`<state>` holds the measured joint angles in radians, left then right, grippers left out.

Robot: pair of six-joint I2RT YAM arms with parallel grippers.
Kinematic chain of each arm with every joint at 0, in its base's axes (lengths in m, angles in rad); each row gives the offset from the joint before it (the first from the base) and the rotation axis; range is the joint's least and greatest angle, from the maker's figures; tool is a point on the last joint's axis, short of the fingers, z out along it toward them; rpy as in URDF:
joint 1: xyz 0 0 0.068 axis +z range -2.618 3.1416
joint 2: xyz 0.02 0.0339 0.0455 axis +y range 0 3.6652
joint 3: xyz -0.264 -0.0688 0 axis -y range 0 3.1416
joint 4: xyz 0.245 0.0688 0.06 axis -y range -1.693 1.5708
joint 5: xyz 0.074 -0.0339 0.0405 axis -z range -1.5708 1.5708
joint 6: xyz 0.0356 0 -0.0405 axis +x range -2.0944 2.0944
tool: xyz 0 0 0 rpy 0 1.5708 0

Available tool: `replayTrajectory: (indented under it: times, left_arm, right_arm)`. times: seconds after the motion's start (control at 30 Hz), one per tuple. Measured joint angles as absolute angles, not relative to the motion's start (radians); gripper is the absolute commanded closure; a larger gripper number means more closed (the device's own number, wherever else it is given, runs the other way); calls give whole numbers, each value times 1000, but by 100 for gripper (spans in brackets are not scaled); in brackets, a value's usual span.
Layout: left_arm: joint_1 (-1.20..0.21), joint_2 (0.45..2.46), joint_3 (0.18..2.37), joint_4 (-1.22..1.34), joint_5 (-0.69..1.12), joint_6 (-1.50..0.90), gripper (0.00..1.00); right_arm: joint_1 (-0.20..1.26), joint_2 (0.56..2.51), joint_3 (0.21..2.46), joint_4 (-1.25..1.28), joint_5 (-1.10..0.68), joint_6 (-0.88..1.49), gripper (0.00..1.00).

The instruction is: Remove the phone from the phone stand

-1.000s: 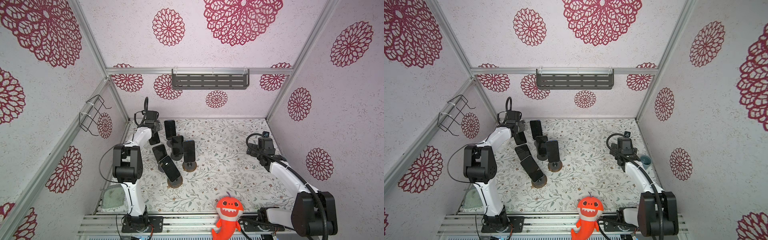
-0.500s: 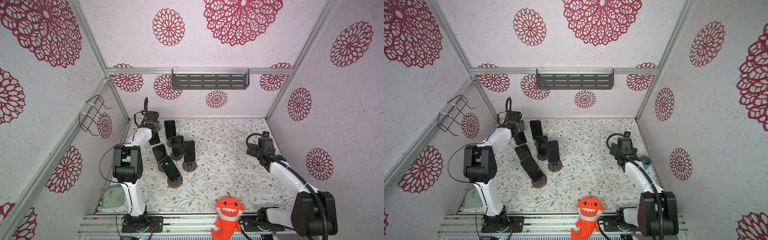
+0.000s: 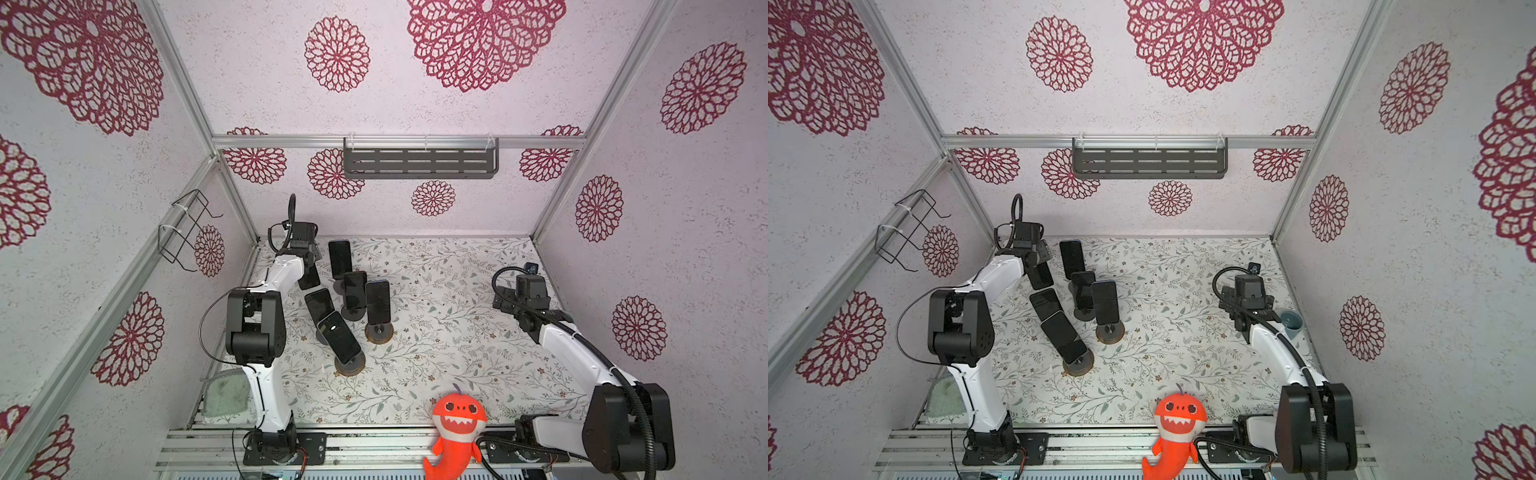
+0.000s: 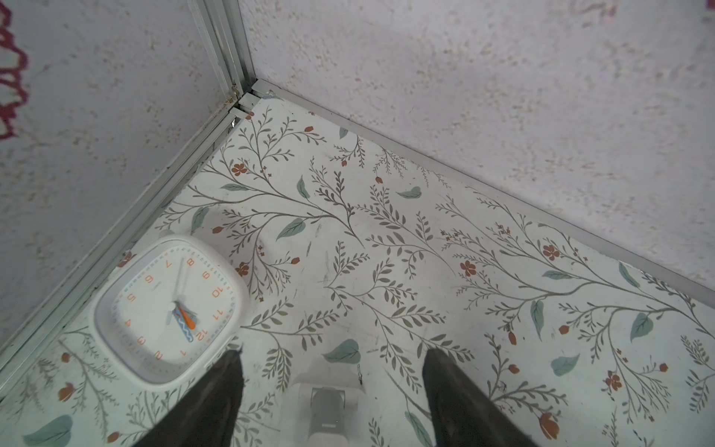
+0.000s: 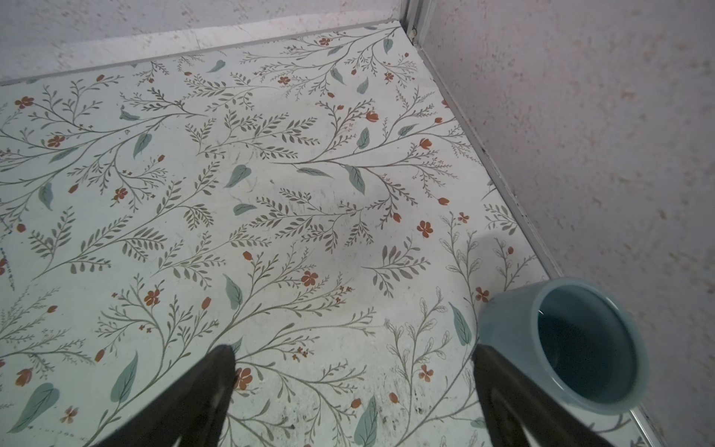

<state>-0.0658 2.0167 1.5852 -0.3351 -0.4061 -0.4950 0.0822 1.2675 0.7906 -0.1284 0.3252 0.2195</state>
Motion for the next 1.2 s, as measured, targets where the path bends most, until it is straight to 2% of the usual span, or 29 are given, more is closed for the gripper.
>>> replayTrajectory:
  times: [0.6,1.2]
  left_arm:
    - [-68,2006,1589,-366,-403,-485,31]
    - [-72,1891,1589,-417,-393,-467,31]
  right_arm:
    - [82,1267,791,-129,317,219,1]
    - [82,1267,791,-128,271,210,1]
